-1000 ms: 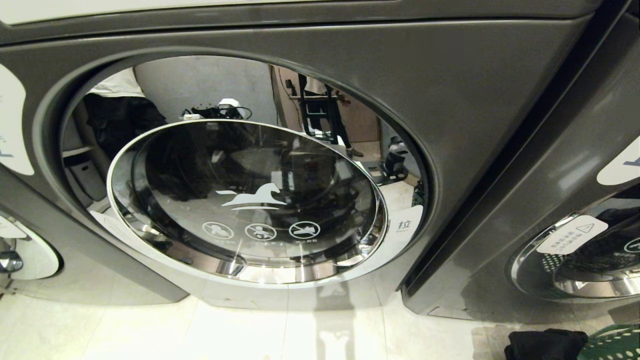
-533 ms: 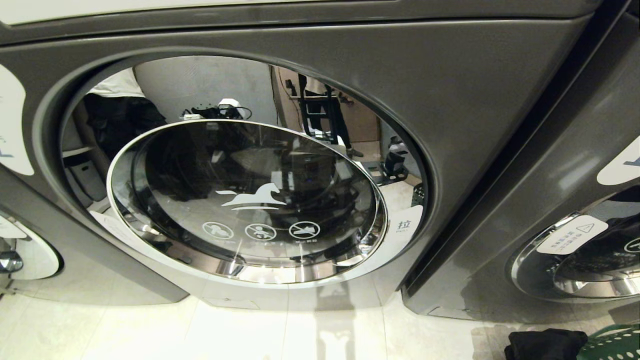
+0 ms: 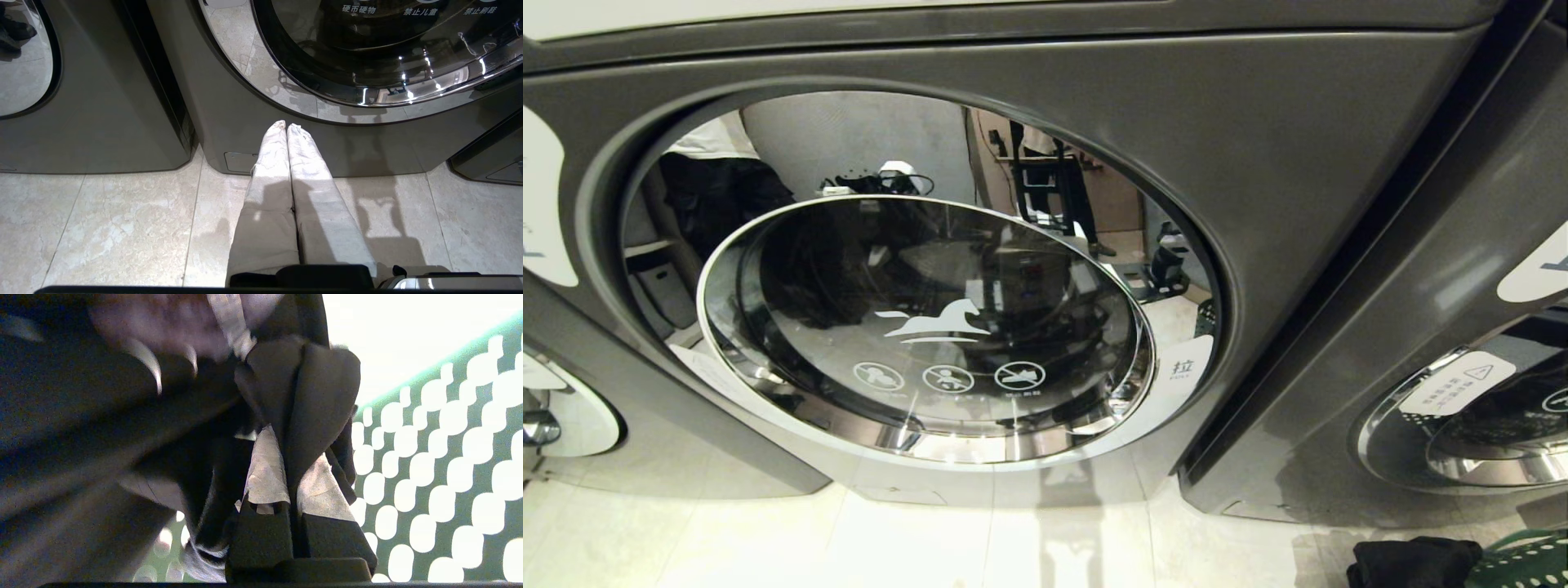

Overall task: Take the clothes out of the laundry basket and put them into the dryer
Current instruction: Take the clothes out of the basket

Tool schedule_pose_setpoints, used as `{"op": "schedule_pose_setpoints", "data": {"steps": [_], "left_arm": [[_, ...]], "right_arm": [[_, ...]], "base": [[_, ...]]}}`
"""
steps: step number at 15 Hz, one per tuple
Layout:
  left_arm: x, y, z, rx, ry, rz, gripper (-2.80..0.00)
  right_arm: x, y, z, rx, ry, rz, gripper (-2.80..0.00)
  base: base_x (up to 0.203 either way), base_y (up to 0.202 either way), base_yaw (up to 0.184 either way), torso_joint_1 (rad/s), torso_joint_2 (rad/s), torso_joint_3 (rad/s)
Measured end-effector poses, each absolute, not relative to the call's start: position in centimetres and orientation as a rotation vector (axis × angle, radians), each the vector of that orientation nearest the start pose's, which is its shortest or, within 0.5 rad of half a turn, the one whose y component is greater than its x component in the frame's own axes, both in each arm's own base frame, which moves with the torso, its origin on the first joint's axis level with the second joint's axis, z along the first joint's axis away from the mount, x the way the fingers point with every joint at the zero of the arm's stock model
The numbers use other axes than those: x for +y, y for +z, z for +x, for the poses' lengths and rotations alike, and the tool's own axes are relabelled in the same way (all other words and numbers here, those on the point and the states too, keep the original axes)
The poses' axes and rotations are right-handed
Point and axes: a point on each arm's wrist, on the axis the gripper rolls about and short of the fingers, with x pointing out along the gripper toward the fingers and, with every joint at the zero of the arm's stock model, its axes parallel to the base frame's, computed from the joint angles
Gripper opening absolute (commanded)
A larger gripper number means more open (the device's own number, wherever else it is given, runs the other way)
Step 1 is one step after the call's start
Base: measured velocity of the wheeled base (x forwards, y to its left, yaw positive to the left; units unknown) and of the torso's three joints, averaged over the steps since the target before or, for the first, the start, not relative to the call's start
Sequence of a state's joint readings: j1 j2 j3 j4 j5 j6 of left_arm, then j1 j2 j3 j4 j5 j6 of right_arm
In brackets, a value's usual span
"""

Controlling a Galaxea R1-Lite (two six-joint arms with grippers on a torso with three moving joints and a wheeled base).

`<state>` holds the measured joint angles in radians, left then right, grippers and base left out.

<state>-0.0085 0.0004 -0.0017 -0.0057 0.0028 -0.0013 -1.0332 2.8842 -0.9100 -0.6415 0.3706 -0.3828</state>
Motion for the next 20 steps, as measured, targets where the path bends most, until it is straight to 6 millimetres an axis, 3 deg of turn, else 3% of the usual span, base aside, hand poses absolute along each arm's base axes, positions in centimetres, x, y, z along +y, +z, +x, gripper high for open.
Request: {"op": "schedule_pose_setpoints", "data": {"steps": [1, 2, 8, 13, 20], "left_arm": [[0.0, 7.7, -2.3, -0.007, -0.006, -0.001, -2.8], [0.0, 7.7, -2.3, -0.007, -0.005, -0.001, -2.8], [0.0, 7.7, -2.3, -0.007, -0.005, -0.001, -2.8], [0.0, 7.7, -2.3, -0.007, -0.006, -0.001, -2.8], [0.0, 7.7, -2.3, -0.007, -0.006, -0.001, -2.8]], "right_arm": [[-27.1, -21.6, 17.3, 1.082, -0.323, 0.538, -2.8], [-27.4, -21.9, 17.7, 1.076, -0.302, 0.547, 0.0], [-27.5, -22.9, 19.7, 1.003, -0.251, 0.659, 0.0], [-30.1, -22.7, 22.4, 0.983, -0.4, 0.948, 0.0], [-31.2, -22.9, 23.2, 0.981, -0.653, 1.062, 0.0]], "base": [[0.0, 0.0, 0.0, 0.0, 0.0, 0.0], [0.0, 0.0, 0.0, 0.0, 0.0, 0.0], [0.0, 0.0, 0.0, 0.0, 0.0, 0.0], [0.0, 0.0, 0.0, 0.0, 0.0, 0.0], [0.0, 0.0, 0.0, 0.0, 0.0, 0.0]]}}
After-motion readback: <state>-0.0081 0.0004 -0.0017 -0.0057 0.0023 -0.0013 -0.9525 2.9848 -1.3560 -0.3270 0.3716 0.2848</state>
